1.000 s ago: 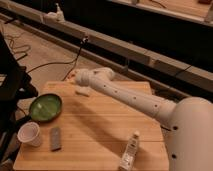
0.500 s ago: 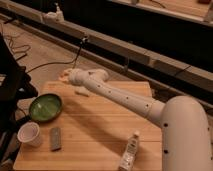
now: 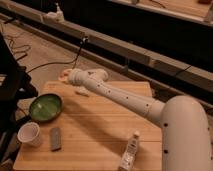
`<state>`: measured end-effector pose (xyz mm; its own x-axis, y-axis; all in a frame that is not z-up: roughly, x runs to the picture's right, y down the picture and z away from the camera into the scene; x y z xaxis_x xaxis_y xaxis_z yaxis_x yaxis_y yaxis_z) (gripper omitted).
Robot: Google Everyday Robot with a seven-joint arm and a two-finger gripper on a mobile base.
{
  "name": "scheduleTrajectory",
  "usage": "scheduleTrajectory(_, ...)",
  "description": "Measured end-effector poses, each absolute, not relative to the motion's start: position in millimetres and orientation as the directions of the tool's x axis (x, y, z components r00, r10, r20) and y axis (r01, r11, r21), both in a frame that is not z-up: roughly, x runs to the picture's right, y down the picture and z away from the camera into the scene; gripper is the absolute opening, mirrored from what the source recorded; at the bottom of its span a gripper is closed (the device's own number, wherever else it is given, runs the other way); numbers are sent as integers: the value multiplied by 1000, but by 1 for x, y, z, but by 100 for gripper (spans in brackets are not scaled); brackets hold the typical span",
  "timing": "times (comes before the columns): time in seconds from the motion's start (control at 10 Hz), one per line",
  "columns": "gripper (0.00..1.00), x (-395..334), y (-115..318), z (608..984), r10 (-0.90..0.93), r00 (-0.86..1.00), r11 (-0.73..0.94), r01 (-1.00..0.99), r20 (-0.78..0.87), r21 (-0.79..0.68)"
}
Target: Place the pepper in the ceramic bowl
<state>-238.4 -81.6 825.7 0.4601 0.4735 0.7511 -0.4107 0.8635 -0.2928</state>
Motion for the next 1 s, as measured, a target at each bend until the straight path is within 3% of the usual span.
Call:
scheduleTrajectory(0.4,5,-325,-46,764,393,367,916,-236,843,-324)
scheduleTrajectory(0.7,35,-363,2,744,405,294,913,-92,866,-396)
scheduleTrajectory(1.0,68,-356,26,777,424,323,898,-26,846,-440)
